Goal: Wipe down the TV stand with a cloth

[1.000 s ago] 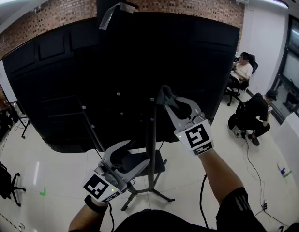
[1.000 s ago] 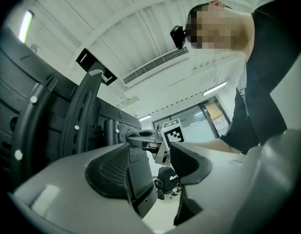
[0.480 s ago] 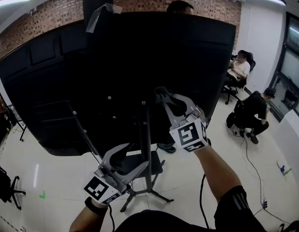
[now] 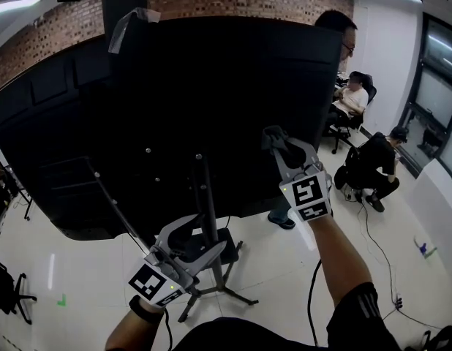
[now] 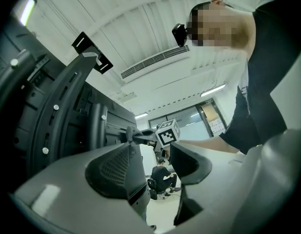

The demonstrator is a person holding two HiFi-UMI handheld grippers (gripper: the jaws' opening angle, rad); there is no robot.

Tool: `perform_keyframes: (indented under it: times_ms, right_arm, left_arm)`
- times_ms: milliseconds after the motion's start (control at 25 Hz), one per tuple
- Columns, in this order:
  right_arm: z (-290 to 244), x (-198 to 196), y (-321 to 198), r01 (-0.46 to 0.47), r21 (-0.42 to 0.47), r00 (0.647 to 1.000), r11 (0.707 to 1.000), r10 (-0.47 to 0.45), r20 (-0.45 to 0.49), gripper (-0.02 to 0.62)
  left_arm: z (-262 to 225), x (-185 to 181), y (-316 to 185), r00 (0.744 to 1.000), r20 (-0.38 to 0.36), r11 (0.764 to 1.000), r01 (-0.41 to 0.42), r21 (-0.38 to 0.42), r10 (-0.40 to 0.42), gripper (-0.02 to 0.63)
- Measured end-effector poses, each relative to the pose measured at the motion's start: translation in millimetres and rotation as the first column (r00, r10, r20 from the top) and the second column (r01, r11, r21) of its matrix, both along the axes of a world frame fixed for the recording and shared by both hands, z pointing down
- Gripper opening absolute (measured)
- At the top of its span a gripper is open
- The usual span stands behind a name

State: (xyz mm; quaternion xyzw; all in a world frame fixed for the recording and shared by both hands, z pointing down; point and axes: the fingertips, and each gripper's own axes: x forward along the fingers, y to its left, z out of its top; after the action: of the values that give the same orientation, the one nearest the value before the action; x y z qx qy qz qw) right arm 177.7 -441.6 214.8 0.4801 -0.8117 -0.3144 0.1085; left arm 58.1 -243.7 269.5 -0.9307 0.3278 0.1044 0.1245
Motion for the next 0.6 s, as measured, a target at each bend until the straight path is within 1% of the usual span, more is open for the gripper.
perform_keyframes:
  times_ms: [200, 320, 440, 520, 600]
  right_arm:
    - [7.2, 30.8, -10.1, -0.055, -0.035, 0.998, 0.998, 0.056, 0.028, 0.041]
    - [6.7, 31.8, -3.5, -0.042, -0.028, 0.998, 0.999, 0.044, 0.038, 0.041]
    - [0.0, 11.5, 19.0, 0.023, 0.015, 0.999, 1.000, -0.023, 0.034, 0.041]
    - [-2.2, -12.7, 37.3, 0.088, 0.038, 0.996, 0.995, -0.088, 0.013, 0.041]
    - [3.0, -40.5, 50.9, 0.156, 0.037, 0.988, 0.987, -0.156, -0.003, 0.041]
  left_arm:
    - [-1.9, 10.7, -1.1, 1.000, 0.001, 1.000, -0.025, 0.008, 0.025, 0.282]
    - [0.5, 10.1, -1.8, 1.000, 0.006, 1.000, -0.018, 0.007, 0.018, 0.282]
    - [-0.3, 7.2, -0.1, 1.000, -0.001, 1.000, -0.011, 0.010, 0.011, 0.282]
    - [-2.8, 4.3, 1.9, 1.000, -0.011, 1.000, -0.009, 0.010, 0.009, 0.282]
    - [-0.3, -1.5, 2.0, 1.000, -0.011, 1.000, 0.010, 0.005, -0.010, 0.282]
